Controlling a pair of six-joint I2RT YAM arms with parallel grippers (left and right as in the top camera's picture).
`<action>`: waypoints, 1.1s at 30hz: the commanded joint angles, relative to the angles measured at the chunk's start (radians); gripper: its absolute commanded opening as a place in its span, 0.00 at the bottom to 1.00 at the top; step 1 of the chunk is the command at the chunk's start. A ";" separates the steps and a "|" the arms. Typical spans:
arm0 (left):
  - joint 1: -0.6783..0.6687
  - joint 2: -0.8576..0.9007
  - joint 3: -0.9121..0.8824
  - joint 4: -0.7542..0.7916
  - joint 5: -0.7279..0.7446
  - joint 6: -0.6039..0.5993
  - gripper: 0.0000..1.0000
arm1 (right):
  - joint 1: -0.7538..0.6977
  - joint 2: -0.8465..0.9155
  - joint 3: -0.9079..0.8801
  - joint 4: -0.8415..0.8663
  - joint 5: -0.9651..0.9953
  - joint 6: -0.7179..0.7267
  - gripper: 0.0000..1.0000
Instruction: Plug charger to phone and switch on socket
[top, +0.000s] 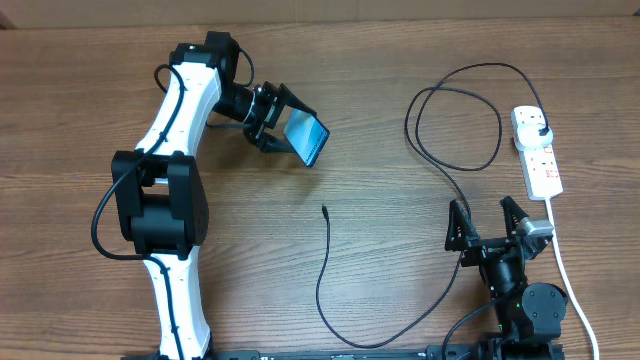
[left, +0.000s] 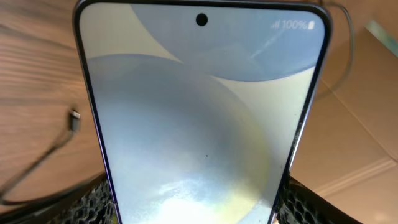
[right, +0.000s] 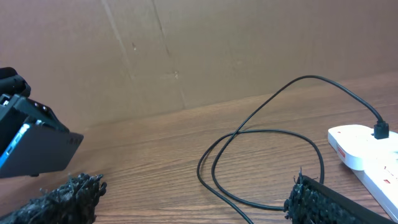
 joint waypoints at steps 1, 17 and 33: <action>-0.008 -0.013 0.030 0.000 -0.096 0.022 0.04 | 0.006 -0.010 -0.010 0.003 0.012 0.000 1.00; -0.008 -0.013 0.030 0.007 -0.381 0.023 0.04 | 0.006 -0.010 -0.011 0.005 0.012 0.000 1.00; -0.008 -0.013 0.043 0.064 -0.376 0.090 0.04 | 0.006 -0.010 -0.010 0.018 -0.019 0.085 1.00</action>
